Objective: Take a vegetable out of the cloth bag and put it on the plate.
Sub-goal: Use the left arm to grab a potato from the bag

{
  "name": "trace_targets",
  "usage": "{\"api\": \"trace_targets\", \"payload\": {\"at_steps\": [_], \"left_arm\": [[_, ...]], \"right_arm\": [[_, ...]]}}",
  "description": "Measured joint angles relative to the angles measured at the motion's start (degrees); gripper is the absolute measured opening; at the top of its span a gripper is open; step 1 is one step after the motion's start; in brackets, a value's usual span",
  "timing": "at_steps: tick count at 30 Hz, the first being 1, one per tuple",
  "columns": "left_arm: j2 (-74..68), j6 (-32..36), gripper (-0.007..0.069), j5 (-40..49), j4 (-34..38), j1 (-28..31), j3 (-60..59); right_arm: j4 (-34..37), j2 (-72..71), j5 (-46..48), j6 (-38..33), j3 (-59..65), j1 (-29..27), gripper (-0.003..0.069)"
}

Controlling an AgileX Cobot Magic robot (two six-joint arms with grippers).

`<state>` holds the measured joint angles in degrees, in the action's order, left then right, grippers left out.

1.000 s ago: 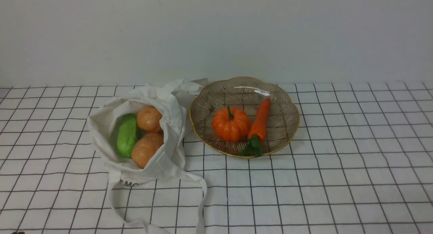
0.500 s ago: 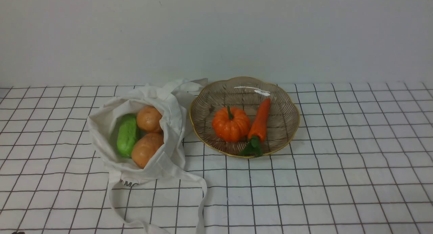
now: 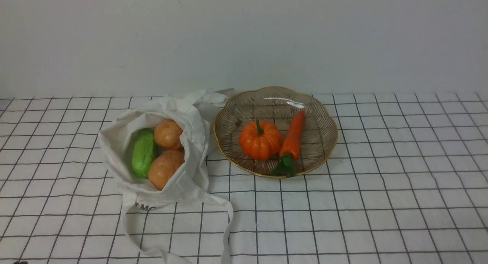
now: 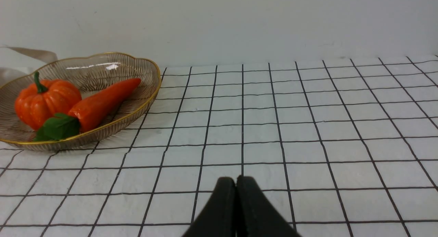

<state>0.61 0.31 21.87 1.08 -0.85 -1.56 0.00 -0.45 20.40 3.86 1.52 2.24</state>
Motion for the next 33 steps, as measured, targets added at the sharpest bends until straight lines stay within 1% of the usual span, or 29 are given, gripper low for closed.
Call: {"api": "trace_targets", "payload": {"at_steps": [14,16,17,18,19,20,21,22,24,26,27,28,29,30,31,32,33], "left_arm": [[0.0,0.0,-0.0008,0.0,0.0,0.0,0.0],[0.0,-0.9,-0.0008,0.0,1.7,0.0,0.0],[0.0,-2.0,-0.0008,-0.1,3.6,0.0,0.0],[0.0,-5.5,-0.0008,-0.3,8.6,0.0,0.0],[0.0,-6.0,-0.0008,-0.4,10.4,0.0,-0.1],[0.0,-8.4,-0.0008,-0.6,13.4,0.0,-0.1],[0.0,-12.9,-0.0008,-1.2,21.2,0.0,-0.1],[0.0,-14.9,-0.0008,-1.3,24.8,0.0,-0.1],[0.0,-21.5,-0.0008,-2.3,41.0,0.0,-0.1],[0.0,-22.9,-0.0008,-2.8,46.2,0.0,-0.1],[0.0,-23.4,-0.0008,-3.2,50.9,0.0,-0.1],[0.0,-23.6,-0.0008,-3.5,52.0,0.0,-0.1],[0.0,-23.7,-0.0008,-5.8,55.6,0.0,-0.1],[0.0,-23.7,-0.0008,-5.8,56.0,0.0,-0.1],[0.0,-22.9,-0.0008,-8.7,58.5,0.1,-0.1],[0.0,-22.9,-0.0008,-8.7,58.6,0.1,-0.1],[0.0,-19.6,-0.0008,-9.0,59.1,0.1,1.1]], "right_arm": [[0.0,0.0,0.0,0.0,0.0,0.0,-0.0015],[0.0,0.0,0.0,0.0,0.0,0.0,-0.0015],[0.0,0.0,0.0,0.0,0.0,0.0,-0.0015],[0.0,0.0,0.0,0.0,0.0,0.0,-0.0015],[0.0,0.0,0.0,0.0,0.0,0.0,-0.0015],[0.0,0.0,0.0,0.0,0.0,0.0,-0.0015],[0.0,0.0,0.0,0.0,0.0,0.0,-0.0015],[0.0,0.0,0.0,0.0,0.0,0.0,-0.0015],[0.0,0.0,0.0,0.0,0.0,0.0,-0.0015],[0.0,0.0,0.0,0.0,0.0,0.0,-0.0015],[0.0,0.0,0.0,0.0,0.0,0.0,-0.0015],[0.0,0.0,0.0,0.0,0.0,0.0,-0.0015],[0.0,0.0,0.0,0.0,0.0,0.0,-0.0015],[0.0,0.0,0.0,0.0,0.0,0.0,-0.0015],[0.0,0.0,0.0,0.0,0.0,0.0,-0.0015],[0.0,0.0,0.0,0.0,0.0,0.0,-0.0015],[0.0,0.0,0.0,0.0,0.0,0.0,-0.0015]]}}
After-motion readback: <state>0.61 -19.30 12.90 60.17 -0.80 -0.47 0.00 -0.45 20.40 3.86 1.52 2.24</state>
